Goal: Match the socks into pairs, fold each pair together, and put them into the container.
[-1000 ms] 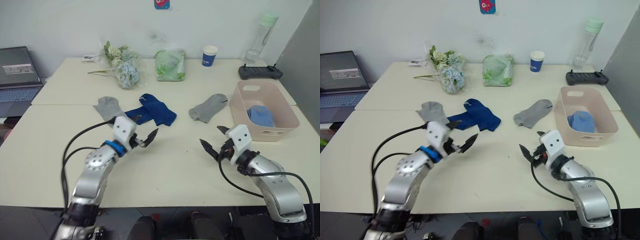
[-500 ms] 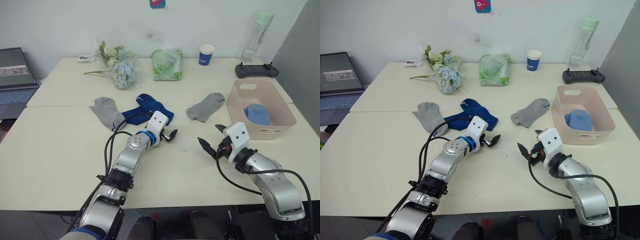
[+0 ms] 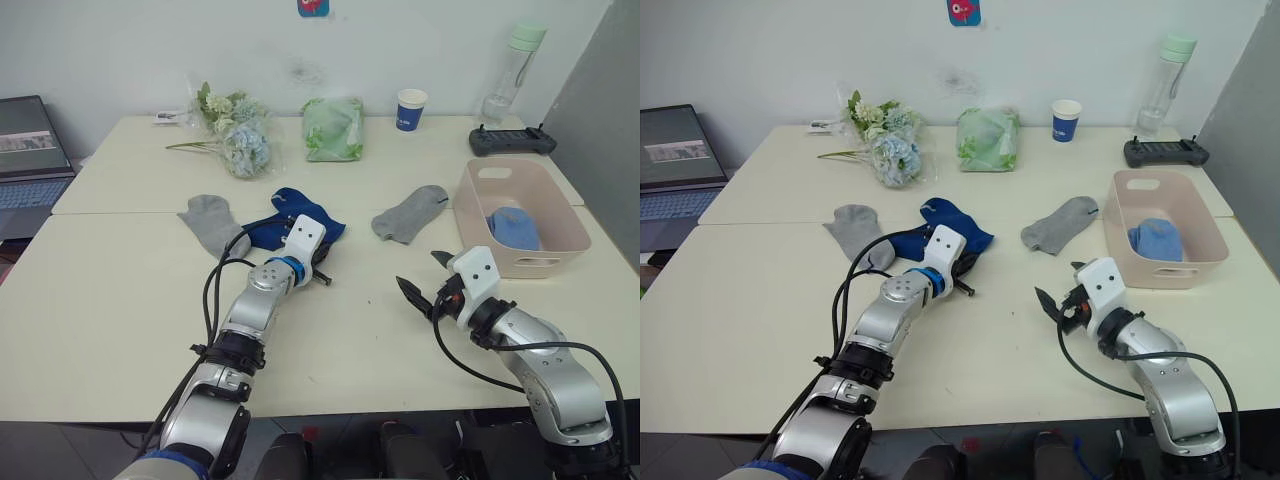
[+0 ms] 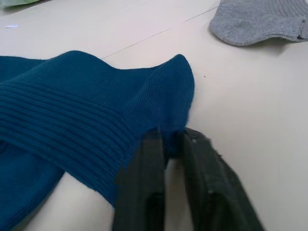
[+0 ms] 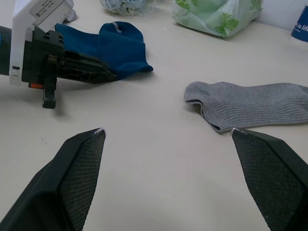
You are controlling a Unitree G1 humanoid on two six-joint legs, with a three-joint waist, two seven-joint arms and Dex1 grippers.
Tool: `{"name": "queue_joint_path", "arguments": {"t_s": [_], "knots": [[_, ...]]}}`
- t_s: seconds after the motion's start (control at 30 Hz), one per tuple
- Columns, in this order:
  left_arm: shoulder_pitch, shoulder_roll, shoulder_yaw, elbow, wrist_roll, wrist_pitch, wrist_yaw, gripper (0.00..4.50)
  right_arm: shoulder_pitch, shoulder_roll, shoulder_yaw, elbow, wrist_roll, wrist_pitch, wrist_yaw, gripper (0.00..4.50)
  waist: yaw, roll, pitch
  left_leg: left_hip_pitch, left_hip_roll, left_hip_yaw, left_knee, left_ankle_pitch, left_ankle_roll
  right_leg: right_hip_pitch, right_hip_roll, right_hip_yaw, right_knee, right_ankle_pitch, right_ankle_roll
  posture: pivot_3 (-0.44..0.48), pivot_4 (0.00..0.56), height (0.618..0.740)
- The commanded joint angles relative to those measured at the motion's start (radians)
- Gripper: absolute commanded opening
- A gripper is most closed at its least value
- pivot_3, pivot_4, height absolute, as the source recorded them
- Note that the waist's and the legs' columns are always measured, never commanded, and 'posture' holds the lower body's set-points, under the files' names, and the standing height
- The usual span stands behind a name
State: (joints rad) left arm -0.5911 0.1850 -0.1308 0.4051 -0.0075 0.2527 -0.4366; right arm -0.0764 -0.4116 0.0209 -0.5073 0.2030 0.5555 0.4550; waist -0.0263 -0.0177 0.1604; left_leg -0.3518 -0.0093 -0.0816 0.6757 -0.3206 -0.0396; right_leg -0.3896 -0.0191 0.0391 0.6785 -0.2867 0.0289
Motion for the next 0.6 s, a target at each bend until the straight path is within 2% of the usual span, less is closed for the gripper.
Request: {"name": "queue_joint_path", "arguments": {"t_s": [0.03,0.2,0.3,0.4,0.5,0.6], "knots": [[0.053,0.043,-0.045,-0.148,-0.020,-0.096,-0.128,0.03,-0.006,-0.016,-0.019,-0.030,0.016,-0.023,0.015,4.50,0.000,0.000,0.000,0.000,0.000,0.000,0.000,0.000,0.000,0.000,0.000,0.000,0.000,0.000,0.000,0.000,0.150,0.740],[0.215,0.211,-0.101,-0.403,-0.106,-0.164,-0.418,0.03,-0.008,-0.062,-0.040,0.007,0.033,-0.055,0.067,4.50,-0.004,0.001,0.000,-0.001,0.001,0.000,-0.001,0.002,-0.004,-0.002,0.000,0.001,0.000,0.000,0.000,0.000,0.150,0.740],[0.286,0.322,-0.105,-0.487,-0.135,-0.228,-0.549,0.03,-0.012,-0.092,-0.055,0.036,0.046,-0.074,0.107,4.50,-0.002,0.001,0.001,-0.001,0.001,0.000,-0.001,0.000,0.000,-0.001,0.000,0.000,0.000,0.000,0.000,0.000,0.150,0.740],[0.376,0.444,-0.078,-0.568,-0.218,-0.275,-0.706,0.03,-0.024,-0.132,-0.061,0.085,0.052,-0.102,0.162,4.50,-0.003,0.002,0.002,-0.001,0.001,0.001,-0.001,0.000,0.001,-0.001,0.000,0.001,-0.001,0.000,0.000,0.000,0.150,0.740],[0.429,0.519,-0.053,-0.586,-0.265,-0.315,-0.784,0.03,-0.040,-0.151,-0.052,0.119,0.059,-0.119,0.193,4.50,-0.002,0.003,0.003,-0.001,0.001,0.001,-0.001,-0.001,0.001,-0.001,0.000,0.001,-0.002,0.000,0.000,0.000,0.150,0.740],[0.448,0.548,-0.026,-0.573,-0.281,-0.327,-0.796,0.03,-0.060,-0.153,-0.033,0.147,0.053,-0.135,0.215,4.50,-0.001,0.003,0.004,-0.001,0.001,0.000,-0.001,-0.001,0.001,0.000,0.000,0.000,-0.002,0.000,0.000,0.000,0.150,0.740]]}}
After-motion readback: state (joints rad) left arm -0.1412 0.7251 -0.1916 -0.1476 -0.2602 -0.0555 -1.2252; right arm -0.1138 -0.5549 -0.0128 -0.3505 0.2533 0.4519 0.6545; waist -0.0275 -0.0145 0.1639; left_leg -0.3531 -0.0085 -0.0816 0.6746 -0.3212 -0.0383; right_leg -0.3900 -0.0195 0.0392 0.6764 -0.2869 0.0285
